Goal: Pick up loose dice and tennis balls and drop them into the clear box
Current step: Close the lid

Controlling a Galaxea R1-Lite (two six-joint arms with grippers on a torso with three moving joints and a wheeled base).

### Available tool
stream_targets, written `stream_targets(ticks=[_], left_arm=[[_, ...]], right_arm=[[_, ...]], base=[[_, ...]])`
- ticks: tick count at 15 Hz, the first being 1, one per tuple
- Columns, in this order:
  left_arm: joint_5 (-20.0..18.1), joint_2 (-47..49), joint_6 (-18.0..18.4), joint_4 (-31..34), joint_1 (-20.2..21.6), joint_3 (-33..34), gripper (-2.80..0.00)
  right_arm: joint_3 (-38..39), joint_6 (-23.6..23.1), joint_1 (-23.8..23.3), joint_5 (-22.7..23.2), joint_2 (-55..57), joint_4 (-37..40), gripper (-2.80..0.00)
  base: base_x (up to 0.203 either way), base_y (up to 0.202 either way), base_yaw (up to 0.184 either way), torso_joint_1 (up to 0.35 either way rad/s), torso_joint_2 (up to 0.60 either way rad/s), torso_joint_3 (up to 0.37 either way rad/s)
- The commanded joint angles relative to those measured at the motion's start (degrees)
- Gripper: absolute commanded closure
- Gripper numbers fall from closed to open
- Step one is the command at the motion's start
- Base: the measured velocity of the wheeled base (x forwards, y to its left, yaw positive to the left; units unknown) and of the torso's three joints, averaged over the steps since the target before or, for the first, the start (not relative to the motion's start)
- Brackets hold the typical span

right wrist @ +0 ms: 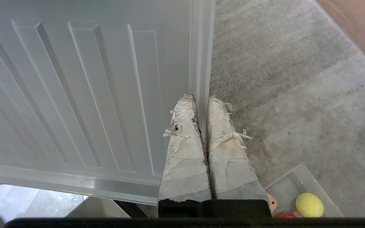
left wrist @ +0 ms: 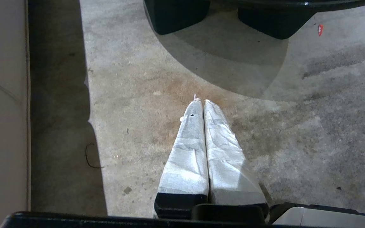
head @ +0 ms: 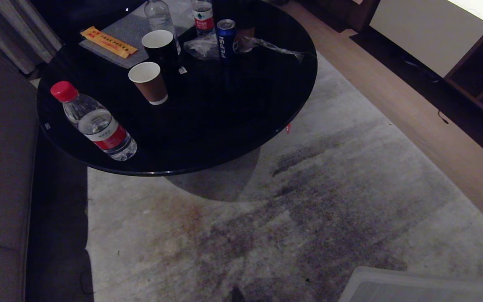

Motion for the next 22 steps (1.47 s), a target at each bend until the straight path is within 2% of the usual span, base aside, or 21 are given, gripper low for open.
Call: stream_targets(ticks=[1,7,16,22], left_arm=[[0.04,0.06,-0.02,-0.01,0.0,0.09,0.0],[0.04,0.06,-0.02,-0.01,0.0,0.09,0.0],[0.04,0.06,-0.02,-0.01,0.0,0.09,0.0],[0.04,0.06,-0.12,-0.01,0.0,0.09,0.0]], right_arm=[[0.02,0.04,0.01,0.04,0.1,0.04,0.0],[0.02,-0.05,0.01,-0.05,0.1,0.04,0.0],[0.02,-0.13,0.01,-0.04,0.1,0.04,0.0],[0.02,-0.1,0.01,0.04,0.1,0.04,0.0]], base=[[0.0,0.0,0.0,0.002,0.0,0.051],[-0.002,0.003,-0.026,0.003,0.0,0.015],[0.0,0.009,-0.156,0.002,0.0,0.006],[0.0,0.001,-0.013,0.0,0.0,0.001]])
